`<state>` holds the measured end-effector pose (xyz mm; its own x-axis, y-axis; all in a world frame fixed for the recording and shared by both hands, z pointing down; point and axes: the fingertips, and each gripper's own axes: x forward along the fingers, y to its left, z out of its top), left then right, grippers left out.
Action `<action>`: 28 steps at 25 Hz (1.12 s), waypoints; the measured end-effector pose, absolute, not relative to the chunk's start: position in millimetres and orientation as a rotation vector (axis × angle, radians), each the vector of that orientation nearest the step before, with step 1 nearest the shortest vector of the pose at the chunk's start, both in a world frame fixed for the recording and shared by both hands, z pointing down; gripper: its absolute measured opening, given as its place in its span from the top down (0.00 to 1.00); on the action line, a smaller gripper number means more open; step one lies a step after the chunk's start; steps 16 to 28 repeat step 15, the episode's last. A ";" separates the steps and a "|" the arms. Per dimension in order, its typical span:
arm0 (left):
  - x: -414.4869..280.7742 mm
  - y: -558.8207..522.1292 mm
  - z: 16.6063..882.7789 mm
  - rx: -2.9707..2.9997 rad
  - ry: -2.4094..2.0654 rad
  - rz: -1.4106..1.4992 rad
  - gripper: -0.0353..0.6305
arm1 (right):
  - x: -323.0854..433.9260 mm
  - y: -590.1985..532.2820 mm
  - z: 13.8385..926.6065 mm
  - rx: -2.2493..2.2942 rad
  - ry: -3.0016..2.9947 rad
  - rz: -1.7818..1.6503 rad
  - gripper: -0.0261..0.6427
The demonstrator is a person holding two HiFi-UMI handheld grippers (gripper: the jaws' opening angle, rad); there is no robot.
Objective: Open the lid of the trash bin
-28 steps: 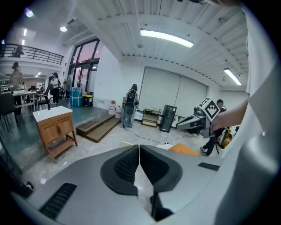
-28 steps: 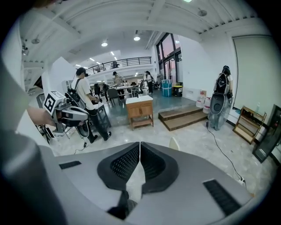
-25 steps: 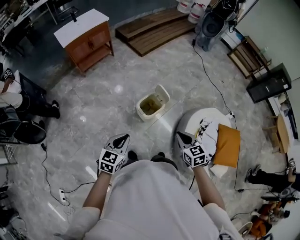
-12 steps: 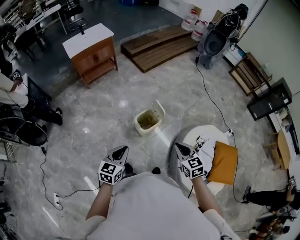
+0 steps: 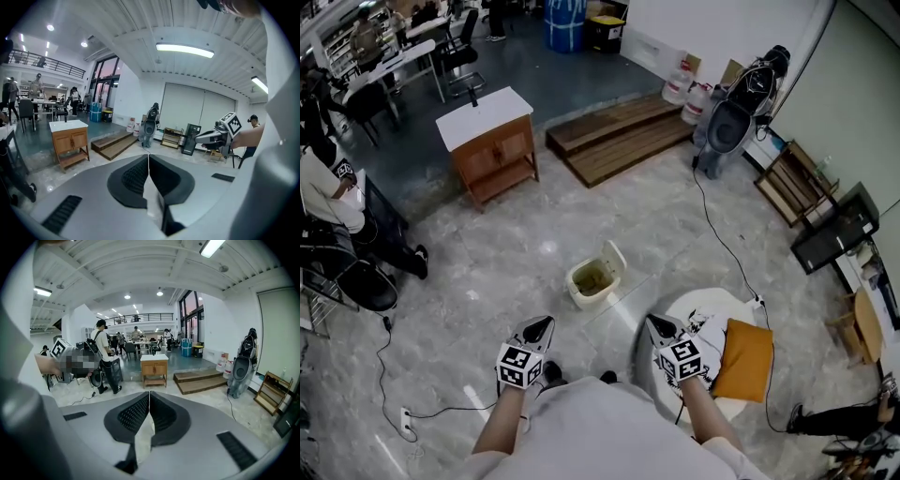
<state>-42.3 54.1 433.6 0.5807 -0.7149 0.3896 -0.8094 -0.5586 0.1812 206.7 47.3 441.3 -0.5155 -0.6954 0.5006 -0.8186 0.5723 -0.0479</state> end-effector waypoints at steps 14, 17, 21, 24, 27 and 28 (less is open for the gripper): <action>-57.8 48.1 426.1 2.477 -1.279 0.380 0.92 | 198.5 40.7 427.9 1.216 -2.403 0.344 0.92; -58.6 47.2 426.5 2.479 -1.279 0.378 0.92 | 197.5 40.0 428.4 1.218 -2.404 0.342 0.92; -58.6 47.2 426.5 2.479 -1.279 0.378 0.92 | 197.5 40.0 428.4 1.218 -2.404 0.342 0.92; -58.6 47.2 426.5 2.479 -1.279 0.378 0.92 | 197.5 40.0 428.4 1.218 -2.404 0.342 0.92; -58.6 47.2 426.5 2.479 -1.279 0.378 0.92 | 197.5 40.0 428.4 1.218 -2.404 0.342 0.92; -58.6 47.2 426.5 2.479 -1.279 0.378 0.92 | 197.5 40.0 428.4 1.218 -2.404 0.342 0.92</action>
